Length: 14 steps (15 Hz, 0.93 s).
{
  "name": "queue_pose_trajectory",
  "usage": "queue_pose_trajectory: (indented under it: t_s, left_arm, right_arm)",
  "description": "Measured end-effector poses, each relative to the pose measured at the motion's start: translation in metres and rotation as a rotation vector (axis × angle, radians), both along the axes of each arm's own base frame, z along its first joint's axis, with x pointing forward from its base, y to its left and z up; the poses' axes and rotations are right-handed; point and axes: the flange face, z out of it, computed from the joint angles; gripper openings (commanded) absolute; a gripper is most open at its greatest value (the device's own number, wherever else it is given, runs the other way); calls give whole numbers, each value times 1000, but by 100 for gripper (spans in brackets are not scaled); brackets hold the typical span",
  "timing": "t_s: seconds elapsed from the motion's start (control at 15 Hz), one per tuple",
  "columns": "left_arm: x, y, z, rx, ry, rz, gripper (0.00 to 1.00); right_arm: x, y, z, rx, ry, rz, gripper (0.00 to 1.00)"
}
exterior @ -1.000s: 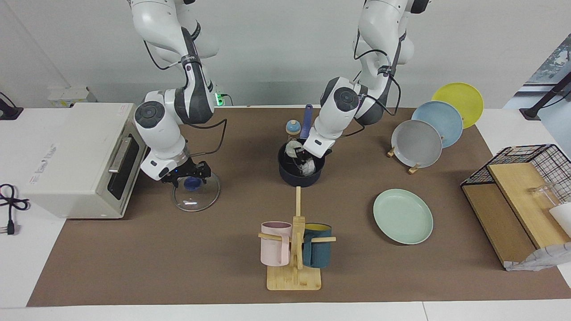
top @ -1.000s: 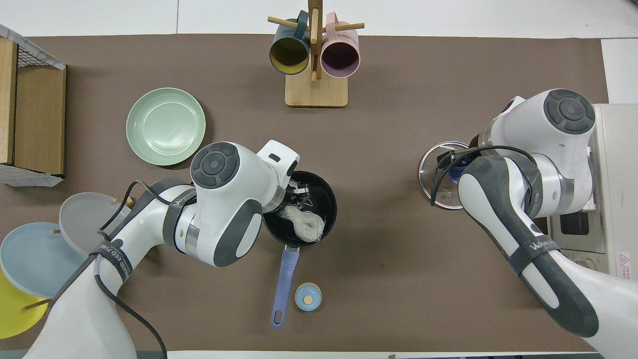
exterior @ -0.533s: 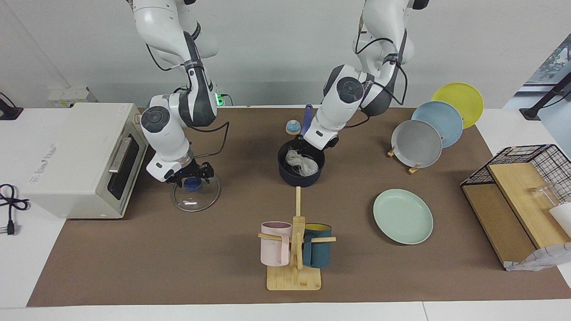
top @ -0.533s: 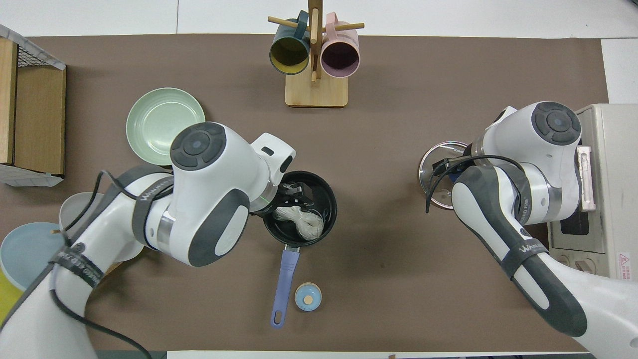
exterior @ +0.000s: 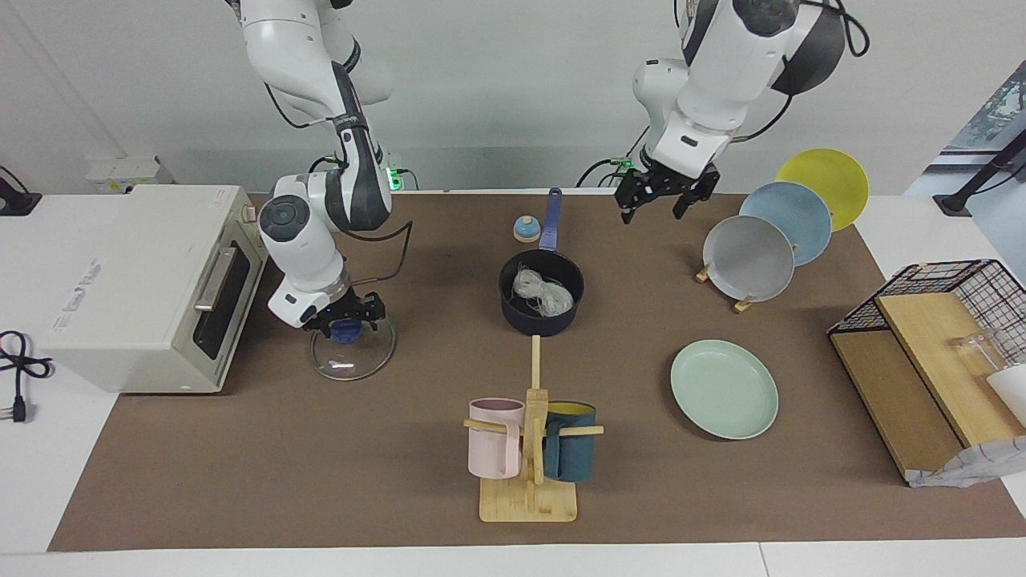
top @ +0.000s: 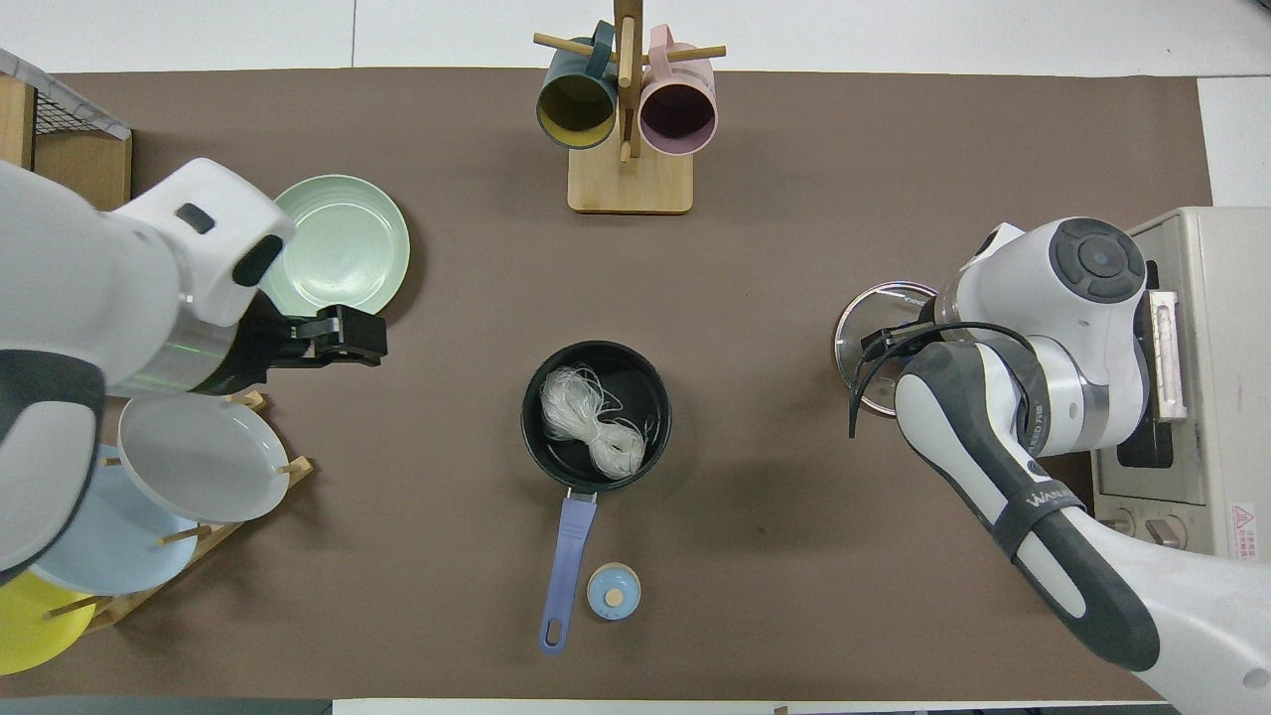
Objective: Transfer vermicelli from plate to pot
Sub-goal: 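Withdraw the left gripper while the right gripper lifts the glass lid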
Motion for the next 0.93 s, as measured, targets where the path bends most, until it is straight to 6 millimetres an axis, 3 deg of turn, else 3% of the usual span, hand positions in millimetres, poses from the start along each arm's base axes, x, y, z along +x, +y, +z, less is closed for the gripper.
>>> queue_pose_trajectory:
  t_s: [0.2, 0.33, 0.6, 0.8, 0.93]
  left_arm:
    - [13, 47, 3, 8, -1, -50, 100]
    - [18, 63, 2, 10, -3, -67, 100]
    - [19, 68, 4, 11, -7, -74, 100]
    - [21, 67, 10, 15, -11, -79, 100]
    - [22, 63, 7, 29, 12, -92, 100]
  right_arm:
    - [0, -1, 0, -2, 0, 18, 70]
    - [1, -4, 0, -2, -1, 29, 60]
    - [1, -6, 0, -2, -1, 31, 32]
    - [1, -3, 2, -5, 4, 41, 31]
    - [5, 4, 14, -8, 25, 54, 31]
